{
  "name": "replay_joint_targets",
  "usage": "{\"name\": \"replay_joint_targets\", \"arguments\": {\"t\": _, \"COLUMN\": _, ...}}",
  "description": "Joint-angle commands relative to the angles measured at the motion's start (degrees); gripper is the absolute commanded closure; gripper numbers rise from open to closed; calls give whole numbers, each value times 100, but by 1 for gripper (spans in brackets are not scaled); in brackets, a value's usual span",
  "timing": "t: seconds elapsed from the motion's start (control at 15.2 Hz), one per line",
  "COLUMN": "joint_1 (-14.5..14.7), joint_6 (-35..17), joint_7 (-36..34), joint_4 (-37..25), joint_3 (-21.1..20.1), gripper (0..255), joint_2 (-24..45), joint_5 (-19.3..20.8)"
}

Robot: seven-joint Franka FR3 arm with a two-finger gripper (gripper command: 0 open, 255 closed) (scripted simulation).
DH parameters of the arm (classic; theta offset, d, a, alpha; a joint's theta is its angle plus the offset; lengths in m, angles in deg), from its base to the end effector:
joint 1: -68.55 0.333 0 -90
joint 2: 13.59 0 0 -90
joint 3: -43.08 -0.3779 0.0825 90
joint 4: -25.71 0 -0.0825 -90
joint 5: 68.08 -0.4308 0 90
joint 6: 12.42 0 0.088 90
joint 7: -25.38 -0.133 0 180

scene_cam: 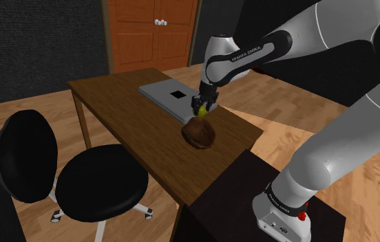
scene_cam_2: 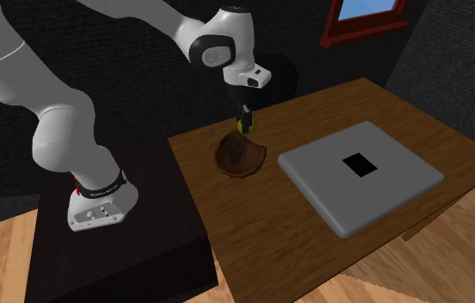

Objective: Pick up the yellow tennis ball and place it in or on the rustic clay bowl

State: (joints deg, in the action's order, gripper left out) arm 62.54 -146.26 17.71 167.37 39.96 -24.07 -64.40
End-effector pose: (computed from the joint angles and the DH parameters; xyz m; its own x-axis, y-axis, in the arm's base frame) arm 0.4843 -0.0268 0.3692 0.9888 -0.1396 0.0520 -0.1422 -0.9885 0.0517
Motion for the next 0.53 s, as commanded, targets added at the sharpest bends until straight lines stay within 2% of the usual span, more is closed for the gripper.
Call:
{"name": "replay_joint_targets", "arguments": {"t": 0.0, "joint_1": -11, "joint_6": -180, "joint_7": 3, "joint_4": 91, "joint_3": 9, "gripper": 255, "joint_2": 86, "joint_5": 18}}
{"name": "replay_joint_targets", "arguments": {"t": 0.46, "joint_1": -30, "joint_6": -776, "joint_7": -77, "joint_4": 285, "joint_3": 2, "gripper": 255, "joint_2": 491, "joint_5": 99}}
